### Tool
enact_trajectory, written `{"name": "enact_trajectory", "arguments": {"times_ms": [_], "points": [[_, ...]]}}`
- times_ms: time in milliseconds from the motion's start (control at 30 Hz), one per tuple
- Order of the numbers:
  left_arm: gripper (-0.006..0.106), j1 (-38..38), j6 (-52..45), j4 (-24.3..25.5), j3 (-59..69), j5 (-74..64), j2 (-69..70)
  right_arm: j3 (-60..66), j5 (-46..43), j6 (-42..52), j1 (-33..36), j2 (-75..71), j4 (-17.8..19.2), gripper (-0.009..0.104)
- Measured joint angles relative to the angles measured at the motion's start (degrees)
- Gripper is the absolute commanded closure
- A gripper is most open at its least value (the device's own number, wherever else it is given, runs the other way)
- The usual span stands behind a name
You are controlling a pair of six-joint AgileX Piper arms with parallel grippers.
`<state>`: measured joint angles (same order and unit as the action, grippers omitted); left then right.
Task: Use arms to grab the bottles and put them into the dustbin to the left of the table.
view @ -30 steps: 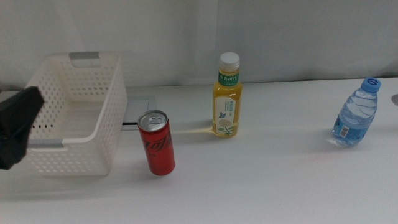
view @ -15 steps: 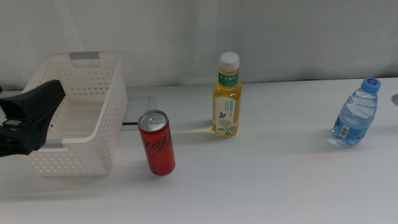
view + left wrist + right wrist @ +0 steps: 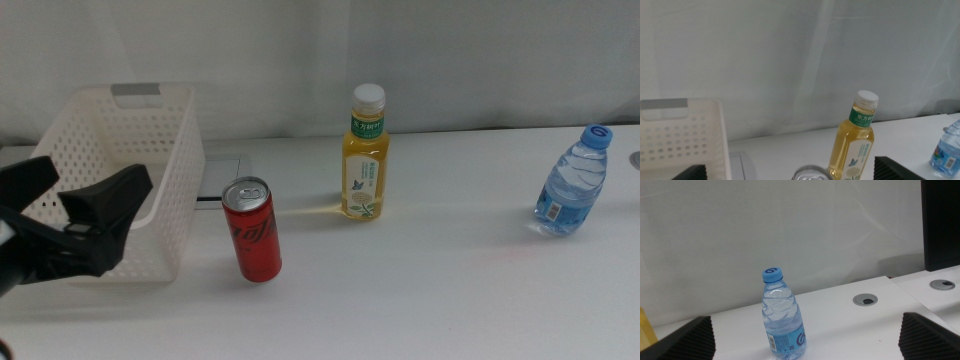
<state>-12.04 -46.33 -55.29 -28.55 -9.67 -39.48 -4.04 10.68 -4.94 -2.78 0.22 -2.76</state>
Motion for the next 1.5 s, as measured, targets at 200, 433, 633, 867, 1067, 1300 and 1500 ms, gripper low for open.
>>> {"name": "enact_trajectory", "arguments": {"times_ms": [200, 433, 633, 867, 1067, 1300, 1500], "points": [[0.015, -10.3, 20.2, 20.0, 0.0, 10.5, -4.7, 0.0, 0.0, 0.2, 0.0, 0.0, 0.0, -0.008], [0.015, -20.8, 32.9, 29.0, 7.6, 21.5, -10.9, 0.0, 0.0, 0.2, 0.0, 0.0, -0.1, -0.008], [0.015, -22.4, 34.8, 29.4, 15.5, 30.0, -13.6, 0.0, 0.0, 0.2, 0.0, 0.0, -0.1, -0.008], [0.015, -22.4, 36.5, 29.5, 19.9, 36.8, -20.1, 0.0, 0.0, 0.2, 0.0, 0.0, -0.1, -0.008], [0.015, -22.4, 40.0, 34.9, 20.0, 41.8, -26.4, 0.0, 0.0, 0.0, 0.0, 0.0, -0.1, -0.008], [0.015, -22.4, 41.2, 36.2, 20.0, 50.3, -34.9, 0.0, 0.0, 0.0, 0.0, 0.0, -0.1, -0.008], [0.015, -22.4, 42.5, 35.6, 19.8, 60.0, -42.3, 0.0, 0.0, 0.0, 0.0, 0.0, -0.1, -0.008]]}}
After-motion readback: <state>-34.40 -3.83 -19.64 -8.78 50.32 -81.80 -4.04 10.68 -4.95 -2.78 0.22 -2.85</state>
